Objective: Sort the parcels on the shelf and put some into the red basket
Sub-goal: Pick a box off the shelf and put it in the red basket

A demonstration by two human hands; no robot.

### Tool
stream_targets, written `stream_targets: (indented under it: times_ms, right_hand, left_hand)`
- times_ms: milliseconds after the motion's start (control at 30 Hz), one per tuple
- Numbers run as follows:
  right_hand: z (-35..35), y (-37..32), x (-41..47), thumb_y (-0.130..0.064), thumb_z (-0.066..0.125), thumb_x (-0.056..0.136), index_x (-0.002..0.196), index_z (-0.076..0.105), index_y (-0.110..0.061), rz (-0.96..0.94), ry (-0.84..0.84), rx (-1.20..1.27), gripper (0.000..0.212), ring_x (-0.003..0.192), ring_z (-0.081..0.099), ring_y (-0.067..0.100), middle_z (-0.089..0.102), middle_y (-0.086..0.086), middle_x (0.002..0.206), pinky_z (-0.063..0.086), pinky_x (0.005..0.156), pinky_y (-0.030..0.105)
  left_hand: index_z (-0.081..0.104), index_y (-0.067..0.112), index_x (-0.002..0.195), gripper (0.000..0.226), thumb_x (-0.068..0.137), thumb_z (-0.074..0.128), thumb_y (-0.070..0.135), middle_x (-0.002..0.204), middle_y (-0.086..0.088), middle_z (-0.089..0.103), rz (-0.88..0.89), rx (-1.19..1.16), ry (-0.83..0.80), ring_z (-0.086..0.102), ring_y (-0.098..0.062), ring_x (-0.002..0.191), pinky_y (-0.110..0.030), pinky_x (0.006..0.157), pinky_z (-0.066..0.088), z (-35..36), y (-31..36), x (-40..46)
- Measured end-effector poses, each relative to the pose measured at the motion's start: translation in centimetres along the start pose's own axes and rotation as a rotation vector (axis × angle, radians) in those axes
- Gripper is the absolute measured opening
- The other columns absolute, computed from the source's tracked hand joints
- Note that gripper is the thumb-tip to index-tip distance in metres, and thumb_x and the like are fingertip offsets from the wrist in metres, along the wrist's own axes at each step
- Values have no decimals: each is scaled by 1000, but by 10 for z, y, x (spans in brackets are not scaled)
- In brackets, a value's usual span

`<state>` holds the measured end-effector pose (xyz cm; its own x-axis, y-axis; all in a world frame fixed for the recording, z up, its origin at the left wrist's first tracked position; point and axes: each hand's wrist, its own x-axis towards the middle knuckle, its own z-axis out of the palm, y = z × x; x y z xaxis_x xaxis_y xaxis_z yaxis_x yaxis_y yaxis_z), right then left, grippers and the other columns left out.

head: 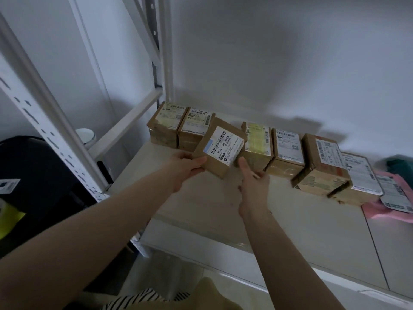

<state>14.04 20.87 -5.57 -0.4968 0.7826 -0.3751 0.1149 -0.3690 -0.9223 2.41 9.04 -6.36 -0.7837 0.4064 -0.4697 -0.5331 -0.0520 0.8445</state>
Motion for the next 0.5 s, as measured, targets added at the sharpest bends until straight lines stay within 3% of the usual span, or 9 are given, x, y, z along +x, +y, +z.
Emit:
stream_targets:
  times_ms: [133,233,367,500]
  right_hand:
    - [4,-19,-3,-39,78,80,127,44,-19,-166,-136,-109,61,105,57,9,57,-2,118,46,94,30]
    - [7,-23,-5,-41,77,81,134,48,-18,-151,-300,-223,64,114,60,16,62,2,126,47,97,34]
    - [6,-18,-27,-37,75,83,126,59,-15,-45,-423,-188,51,109,67,19,74,2,113,52,98,36]
    - [6,-6,-68,-25,72,86,113,67,-12,42,-465,-30,29,96,71,15,78,2,97,53,95,33]
  left_hand:
    - [55,-5,121,46,80,72,-1,110,-11,65,75,206,-80,68,-18,89,-25,74,60,-25,30,-23]
    - [59,-1,118,42,79,72,-2,106,-7,67,109,376,-167,68,-15,91,-22,71,60,-39,53,-42]
    - [60,3,112,38,77,75,-1,98,-5,67,162,537,-193,68,-10,82,-17,62,58,-58,71,-67]
    - [62,14,118,44,77,78,16,108,-2,67,177,634,-159,68,-17,97,-26,73,58,-85,75,-89]
